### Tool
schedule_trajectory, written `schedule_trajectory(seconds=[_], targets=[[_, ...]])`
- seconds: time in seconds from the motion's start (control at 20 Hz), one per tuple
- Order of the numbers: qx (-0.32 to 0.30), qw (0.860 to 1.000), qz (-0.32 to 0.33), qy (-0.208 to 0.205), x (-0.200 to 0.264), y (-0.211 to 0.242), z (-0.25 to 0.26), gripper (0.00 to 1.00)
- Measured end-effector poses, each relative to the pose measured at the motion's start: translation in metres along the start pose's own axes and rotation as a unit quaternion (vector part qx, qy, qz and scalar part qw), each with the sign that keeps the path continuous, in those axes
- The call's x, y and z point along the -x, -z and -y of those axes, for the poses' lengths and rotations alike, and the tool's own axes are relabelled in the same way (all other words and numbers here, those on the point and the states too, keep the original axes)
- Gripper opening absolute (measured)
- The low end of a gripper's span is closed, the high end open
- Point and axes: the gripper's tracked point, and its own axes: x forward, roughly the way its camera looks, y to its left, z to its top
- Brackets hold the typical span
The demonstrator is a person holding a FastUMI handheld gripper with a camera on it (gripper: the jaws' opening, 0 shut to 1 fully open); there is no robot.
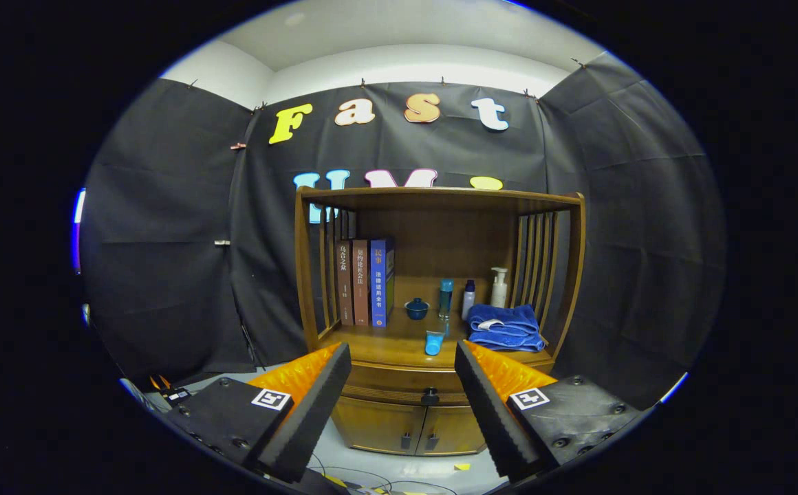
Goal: Pull open the drawer, take out the items inside it, and place them on the countertop above the cabinet.
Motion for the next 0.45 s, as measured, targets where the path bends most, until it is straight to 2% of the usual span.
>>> schedule_trajectory(seconds=[0.45], targets=[[-0.007, 1.0, 0.016, 0.018, 0.004, -0.01, 0.016, 1.0]])
